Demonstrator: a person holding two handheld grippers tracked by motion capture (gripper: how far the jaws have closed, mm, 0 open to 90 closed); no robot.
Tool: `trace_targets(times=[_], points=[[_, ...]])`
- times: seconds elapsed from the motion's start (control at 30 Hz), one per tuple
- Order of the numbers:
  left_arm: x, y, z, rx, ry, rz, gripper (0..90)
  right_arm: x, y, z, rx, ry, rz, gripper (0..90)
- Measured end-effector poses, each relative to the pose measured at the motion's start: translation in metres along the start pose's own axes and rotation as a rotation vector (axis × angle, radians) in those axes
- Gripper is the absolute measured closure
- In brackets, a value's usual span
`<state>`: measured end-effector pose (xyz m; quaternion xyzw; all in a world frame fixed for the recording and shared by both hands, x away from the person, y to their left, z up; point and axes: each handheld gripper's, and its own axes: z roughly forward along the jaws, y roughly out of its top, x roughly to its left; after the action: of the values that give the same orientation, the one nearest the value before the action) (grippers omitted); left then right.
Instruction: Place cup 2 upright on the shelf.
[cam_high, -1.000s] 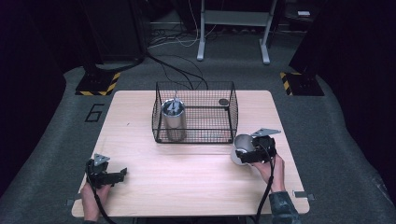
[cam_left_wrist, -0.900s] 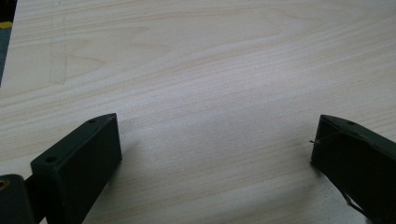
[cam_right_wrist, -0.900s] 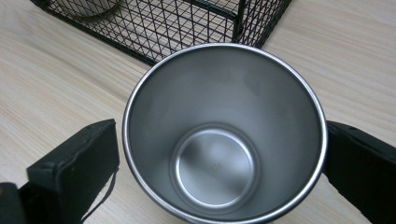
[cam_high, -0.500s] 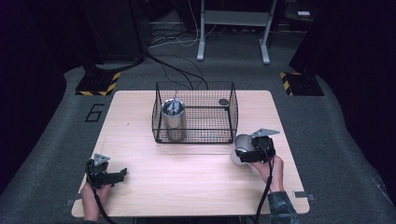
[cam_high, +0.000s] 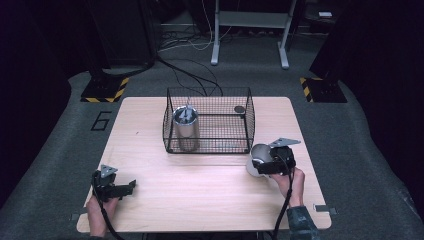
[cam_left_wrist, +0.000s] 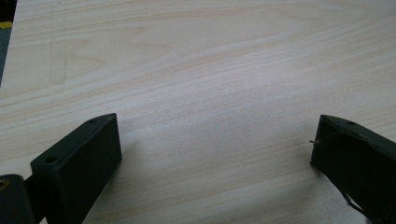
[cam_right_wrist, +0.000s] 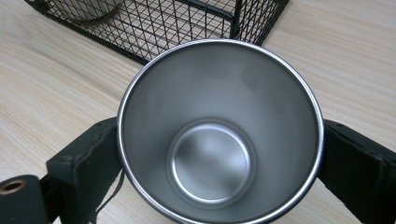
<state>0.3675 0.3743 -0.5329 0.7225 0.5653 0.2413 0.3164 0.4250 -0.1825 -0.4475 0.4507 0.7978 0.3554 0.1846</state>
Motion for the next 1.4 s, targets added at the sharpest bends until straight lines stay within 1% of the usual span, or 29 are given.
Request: trace_targets(times=[0.07,0.1,0.13,0.23,0.27,0.3,0.33,0.43,0.47,0.5,0.53,0.6,0.63,0.77,0.87,0.9,0.93,0.97,1.03,1.07,1.1,1.23,1.4], points=[[0.0,0.0,0.0,-0.003,0.002,0.005,1.4,0.001,0.001,-0.002,-0.004,-0.002,0.001,5.8],[0.0,0.0,0.0,0.0,0.0,-0.001,1.4,0.001,0.001,-0.003,-0.004,-0.004,-0.008,5.8],[0.0,0.0,0.0,-0.005,0.002,0.0,1.4,0.002,0.002,-0.004,-0.004,-0.003,-0.003,5.8],[0.0,0.0,0.0,0.0,0.0,-0.001,1.3,0.004,0.003,-0.006,-0.005,-0.008,-0.017,5.8],[0.0,0.0,0.0,-0.001,0.001,0.003,1.4,0.005,0.004,-0.007,-0.003,-0.007,-0.019,5.8],[0.0,0.0,0.0,0.0,0.0,-0.002,1.3,0.006,0.004,-0.008,-0.002,-0.005,-0.01,5.8],[0.0,0.0,0.0,0.0,0.0,0.004,1.4,0.006,0.005,-0.009,-0.004,-0.001,-0.014,5.8],[0.0,0.0,0.0,-0.001,0.0,-0.001,1.4,0.008,0.007,-0.01,0.0,-0.001,-0.027,5.8],[0.0,0.0,0.0,-0.001,0.002,0.003,1.3,0.009,0.007,-0.011,0.0,-0.002,-0.024,5.8],[0.0,0.0,0.0,-0.001,0.0,-0.002,1.4,0.01,0.008,-0.011,-0.004,-0.001,-0.023,5.8],[0.0,0.0,0.0,-0.001,0.0,-0.002,1.4,0.01,0.009,-0.012,-0.002,0.006,-0.033,5.8],[0.0,0.0,0.0,-0.002,0.002,0.005,1.3,0.012,0.011,-0.013,-0.001,0.008,-0.024,5.8],[0.0,0.0,0.0,-0.001,0.001,0.003,1.4,0.012,0.012,-0.014,-0.001,0.008,-0.037,5.8],[0.0,0.0,0.0,-0.001,0.0,-0.003,1.4,0.016,0.015,-0.017,-0.002,0.013,-0.038,5.8],[0.0,0.0,0.0,-0.002,0.0,-0.003,1.4,0.017,0.02,-0.02,-0.008,0.022,-0.055,5.8],[0.0,0.0,0.0,-0.002,0.0,-0.003,1.3,0.019,0.021,-0.021,-0.01,0.025,-0.05,5.8],[0.0,0.0,0.0,-0.003,0.002,0.001,1.4,0.019,0.022,-0.022,-0.01,0.026,-0.058,5.8],[0.0,0.0,0.0,-0.002,0.0,-0.003,1.4,0.02,0.023,-0.022,-0.012,0.03,-0.051,5.8],[0.0,0.0,0.0,-0.002,0.0,-0.003,1.3,0.022,0.026,-0.024,-0.01,0.035,-0.065,5.8],[0.0,0.0,0.0,-0.001,0.0,-0.003,1.4,0.023,0.027,-0.024,-0.012,0.037,-0.057,5.8],[0.0,0.0,0.0,-0.002,0.001,0.002,1.4,0.023,0.028,-0.025,-0.016,0.04,-0.067,5.8],[0.0,0.0,0.0,-0.002,0.0,-0.003,1.4,0.027,0.033,-0.027,-0.02,0.044,-0.073,5.8],[0.0,0.0,0.0,-0.002,0.001,0.001,1.4,0.029,0.039,-0.029,-0.017,0.055,-0.079,5.8]])
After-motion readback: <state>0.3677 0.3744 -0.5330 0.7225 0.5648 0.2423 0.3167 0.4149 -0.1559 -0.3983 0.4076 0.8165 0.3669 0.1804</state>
